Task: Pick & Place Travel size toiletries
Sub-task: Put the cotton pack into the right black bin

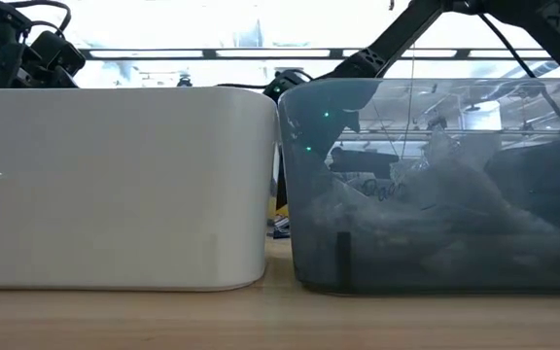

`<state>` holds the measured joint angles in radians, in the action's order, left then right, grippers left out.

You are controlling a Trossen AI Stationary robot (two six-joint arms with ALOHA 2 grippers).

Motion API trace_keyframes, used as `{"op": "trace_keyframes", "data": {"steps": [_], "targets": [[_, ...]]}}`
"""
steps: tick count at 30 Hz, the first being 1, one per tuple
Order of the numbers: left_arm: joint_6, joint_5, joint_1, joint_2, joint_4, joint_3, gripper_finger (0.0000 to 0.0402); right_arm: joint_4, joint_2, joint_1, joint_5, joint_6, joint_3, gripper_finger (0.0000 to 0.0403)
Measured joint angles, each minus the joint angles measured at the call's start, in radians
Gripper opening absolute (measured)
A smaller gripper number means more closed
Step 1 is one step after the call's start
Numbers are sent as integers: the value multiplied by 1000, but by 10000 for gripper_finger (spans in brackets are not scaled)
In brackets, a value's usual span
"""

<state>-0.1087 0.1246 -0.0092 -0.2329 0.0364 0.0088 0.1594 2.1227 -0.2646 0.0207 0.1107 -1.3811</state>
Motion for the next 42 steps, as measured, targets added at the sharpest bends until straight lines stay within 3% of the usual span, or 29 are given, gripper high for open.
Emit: {"op": "trace_keyframes", "data": {"steps": [9, 24, 42], "targets": [[0, 0, 0, 0, 0, 0, 171, 12, -46, 6, 38, -7, -3, 8], [0, 0, 0, 0, 0, 0, 171, 73, -261, 102, 32, -76, -2, 8], [0, 0, 0, 0, 0, 0, 171, 168, -304, 263, -23, -170, 2, 8]]}}
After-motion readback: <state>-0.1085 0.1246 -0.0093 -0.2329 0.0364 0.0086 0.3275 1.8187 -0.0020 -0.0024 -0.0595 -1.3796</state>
